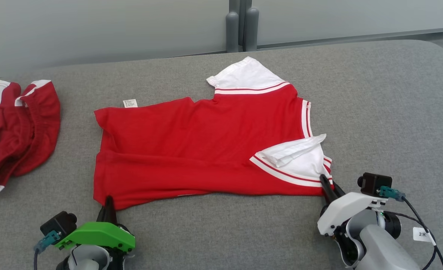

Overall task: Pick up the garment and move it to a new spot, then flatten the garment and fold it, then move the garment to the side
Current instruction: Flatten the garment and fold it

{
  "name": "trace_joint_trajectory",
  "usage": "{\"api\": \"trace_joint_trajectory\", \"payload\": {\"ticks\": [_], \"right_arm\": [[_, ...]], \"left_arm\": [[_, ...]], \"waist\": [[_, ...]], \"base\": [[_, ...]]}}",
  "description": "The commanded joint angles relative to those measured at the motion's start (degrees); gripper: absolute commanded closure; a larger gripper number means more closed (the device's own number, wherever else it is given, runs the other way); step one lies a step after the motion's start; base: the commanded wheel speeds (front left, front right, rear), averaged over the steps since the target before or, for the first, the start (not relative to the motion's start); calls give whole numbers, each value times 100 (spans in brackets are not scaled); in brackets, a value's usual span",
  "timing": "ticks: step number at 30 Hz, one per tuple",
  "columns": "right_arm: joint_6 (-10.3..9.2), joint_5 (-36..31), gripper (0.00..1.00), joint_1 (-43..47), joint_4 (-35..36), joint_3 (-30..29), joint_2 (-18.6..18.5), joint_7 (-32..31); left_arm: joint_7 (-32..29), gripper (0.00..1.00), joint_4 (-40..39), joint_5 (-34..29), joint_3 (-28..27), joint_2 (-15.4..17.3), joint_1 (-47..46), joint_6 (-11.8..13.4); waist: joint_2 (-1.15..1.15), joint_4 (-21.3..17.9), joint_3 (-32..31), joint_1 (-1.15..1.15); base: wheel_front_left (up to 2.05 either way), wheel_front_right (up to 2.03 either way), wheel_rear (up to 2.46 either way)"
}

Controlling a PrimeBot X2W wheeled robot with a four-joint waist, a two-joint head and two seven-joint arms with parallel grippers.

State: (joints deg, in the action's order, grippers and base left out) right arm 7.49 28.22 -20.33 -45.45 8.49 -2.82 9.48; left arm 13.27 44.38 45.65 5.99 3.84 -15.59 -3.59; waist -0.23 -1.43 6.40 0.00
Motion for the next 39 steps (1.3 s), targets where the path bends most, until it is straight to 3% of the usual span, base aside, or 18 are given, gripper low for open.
{"api": "trace_joint_trajectory", "payload": {"ticks": [1,4,5,13,20,21,23,24,25,26,39], "right_arm": [[1,-45,100,-110,-42,-38,-20,124],[0,-186,100,-162,2,-213,-63,288],[-6,-433,100,547,863,-1012,-365,394],[-7,-635,100,1486,1664,-1601,-160,-27],[-9,-765,100,1760,1823,-1782,-62,-216],[-9,-785,100,1781,1809,-1786,-55,-228],[-9,-810,66,1797,1786,-1799,-47,-236],[-9,-810,66,1797,1786,-1799,-47,-236],[-4,-823,46,1812,1781,-1796,-43,-240],[-3,-816,0,1823,1776,-1780,-25,-247],[-2,-933,0,1941,1975,-2037,-18,-132]], "left_arm": [[50,100,-30,-80,19,50,-43,-39],[83,100,-112,-137,65,75,31,-65],[110,100,-700,-240,243,44,604,-17],[-36,100,-1297,50,358,-22,1427,202],[-131,100,-1419,301,439,-46,1788,445],[-137,78,-1416,307,456,-49,1793,462],[-141,41,-1397,334,477,-51,1821,513],[-141,41,-1397,334,477,-51,1821,513],[-142,0,-1393,342,487,-52,1843,520],[-137,0,-1388,334,485,-58,1865,544],[-18,0,-1604,170,286,341,2050,803]], "waist": [[23,1,-16,0],[23,-2,-63,0],[23,10,-222,0],[23,-31,-291,0],[23,-29,-375,0],[23,-27,-387,0],[23,-21,-411,0],[23,-21,-411,0],[23,-19,-425,0],[23,-19,-438,0],[23,-58,-608,0]], "base": [[0,0,0],[0,0,0],[0,0,0],[0,0,0],[0,0,0],[0,0,0],[0,0,0],[0,0,0],[0,0,0],[0,0,0],[0,0,0]]}}
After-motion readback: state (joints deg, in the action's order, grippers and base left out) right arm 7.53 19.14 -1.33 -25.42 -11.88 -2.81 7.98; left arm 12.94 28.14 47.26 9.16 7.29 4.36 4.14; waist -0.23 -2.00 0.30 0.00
